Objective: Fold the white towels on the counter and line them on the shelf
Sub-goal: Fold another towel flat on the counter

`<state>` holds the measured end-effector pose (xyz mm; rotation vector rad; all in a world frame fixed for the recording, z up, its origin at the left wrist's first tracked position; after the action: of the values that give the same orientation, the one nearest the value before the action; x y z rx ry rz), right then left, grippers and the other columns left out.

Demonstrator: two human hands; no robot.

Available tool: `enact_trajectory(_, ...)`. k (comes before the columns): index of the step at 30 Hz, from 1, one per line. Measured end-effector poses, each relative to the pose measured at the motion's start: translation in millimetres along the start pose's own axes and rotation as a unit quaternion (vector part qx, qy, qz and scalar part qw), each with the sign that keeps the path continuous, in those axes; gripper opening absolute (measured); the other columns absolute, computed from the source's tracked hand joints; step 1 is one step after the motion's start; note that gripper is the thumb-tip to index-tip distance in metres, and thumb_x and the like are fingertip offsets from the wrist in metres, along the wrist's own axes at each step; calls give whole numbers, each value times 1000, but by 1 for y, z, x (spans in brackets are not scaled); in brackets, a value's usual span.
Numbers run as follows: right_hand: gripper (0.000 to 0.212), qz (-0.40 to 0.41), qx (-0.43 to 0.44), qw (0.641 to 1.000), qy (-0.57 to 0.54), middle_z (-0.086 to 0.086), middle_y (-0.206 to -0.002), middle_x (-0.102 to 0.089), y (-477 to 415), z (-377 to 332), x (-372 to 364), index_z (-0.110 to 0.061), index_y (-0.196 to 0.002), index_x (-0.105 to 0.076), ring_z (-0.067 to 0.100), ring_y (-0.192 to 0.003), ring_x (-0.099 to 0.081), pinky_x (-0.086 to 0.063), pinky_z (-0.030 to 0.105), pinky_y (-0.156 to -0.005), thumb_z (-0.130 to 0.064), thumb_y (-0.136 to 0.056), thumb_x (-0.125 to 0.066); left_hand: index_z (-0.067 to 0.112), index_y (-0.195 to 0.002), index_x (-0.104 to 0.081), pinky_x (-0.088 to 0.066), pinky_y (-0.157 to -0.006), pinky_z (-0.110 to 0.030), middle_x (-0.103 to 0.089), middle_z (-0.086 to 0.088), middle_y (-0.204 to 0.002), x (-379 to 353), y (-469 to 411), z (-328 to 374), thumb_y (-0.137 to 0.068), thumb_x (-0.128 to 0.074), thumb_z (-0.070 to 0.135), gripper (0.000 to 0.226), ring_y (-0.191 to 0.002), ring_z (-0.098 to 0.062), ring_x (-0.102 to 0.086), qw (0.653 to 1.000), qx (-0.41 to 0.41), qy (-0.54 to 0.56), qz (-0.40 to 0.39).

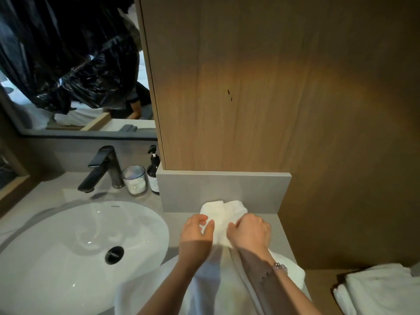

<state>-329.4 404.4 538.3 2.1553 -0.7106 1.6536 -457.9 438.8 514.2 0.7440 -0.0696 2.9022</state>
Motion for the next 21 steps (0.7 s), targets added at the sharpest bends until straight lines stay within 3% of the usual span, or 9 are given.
enact_trajectory(3, 27, -42, -16, 998, -32, 5, -108, -67, -4, -2, 1, -14, -99, -65, 25, -105, -61, -42, 29, -86, -33, -82, -54, 21, -78, -52, -42, -84, -31, -56, 2, -83, -4, 12, 1, -97, -44, 22, 21, -89, -25, -57, 995, 61, 75, -34)
enact_trajectory(5, 25, -69, -23, 996, -46, 2, -108, -67, -5, -1, -1, -16, -99, -66, 24, -106, -61, -43, 27, -85, -29, -79, -57, 21, -76, -50, -44, -88, -37, -56, 0, -83, -5, 17, -4, -99, -41, 22, 25, -89, -28, -57, 992, 82, 90, -36)
enact_trajectory(7, 21, -90, -28, 993, -72, -1, -103, -68, -4, -2, -3, -18, -94, -68, 22, -102, -62, -42, 24, -80, -27, -78, -58, 19, -78, -51, -46, -81, -35, -56, -3, -82, -1, 18, -3, -100, -40, 21, 25, -85, -28, -59, 987, 101, 120, -30)
enact_trajectory(9, 13, -97, -42, 984, -145, -8, -81, -69, -1, -2, -4, -22, -71, -68, 22, -90, -64, -44, 25, -75, -27, -78, -59, 17, -80, -51, -46, -68, -27, -55, -6, -83, 4, 17, -2, -100, -40, 18, 23, -76, -24, -58, 975, 135, 174, -26)
enact_trajectory(10, 23, -98, -51, 973, -202, -13, -63, -63, 1, 0, -3, -25, -56, -64, 22, -80, -62, -46, 26, -74, -26, -79, -60, 16, -81, -51, -44, -63, -25, -54, -8, -84, 6, 16, -1, -100, -39, 17, 22, -73, -23, -58, 970, 147, 194, -21)
enact_trajectory(12, 36, -84, -51, 945, -311, -16, -47, -52, 5, 3, -2, -27, -44, -57, 19, -70, -55, -48, 31, -76, -27, -79, -65, 14, -87, -51, -40, -58, -23, -54, -8, -88, 10, 14, 3, -100, -38, 17, 19, -71, -20, -57, 966, 157, 205, -16)
enact_trajectory(15, 29, -88, 10, 905, -416, -13, -59, -56, 14, 1, 5, -26, -57, -57, 10, -68, -53, -43, 27, -69, -20, -84, -65, 9, -100, -51, -39, -59, -22, -55, -7, -94, 15, 10, 15, -99, -41, 19, 14, -72, -16, -54, 968, 151, 200, -17)
enact_trajectory(18, 26, -134, 61, 826, -544, -13, -58, -55, 23, -8, 13, -19, -64, -56, 6, -62, -48, -36, 23, -66, -7, -87, -60, 7, -111, -51, -48, -80, -32, -59, -5, -98, 21, 6, 30, -90, -56, 35, 35, -86, -18, -59, 969, 127, 209, -28)
enact_trajectory(21, 17, -176, 70, 757, -625, -2, -65, -48, 29, -16, 16, -14, -69, -51, 13, -67, -41, -33, 28, -68, -15, -85, -58, 13, -122, -45, -45, -94, -33, -58, -4, -107, 26, 6, 45, -90, -60, 31, 40, -103, -21, -58, 976, 96, 191, -26)
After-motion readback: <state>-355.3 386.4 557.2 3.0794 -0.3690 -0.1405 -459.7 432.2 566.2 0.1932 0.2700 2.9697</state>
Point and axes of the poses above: each hand's wrist, its own y-axis away from the middle knuckle, its own x-axis out of the back of the hand, z = x × y, the point moved 1 cm from there along -y, towards the middle knuckle
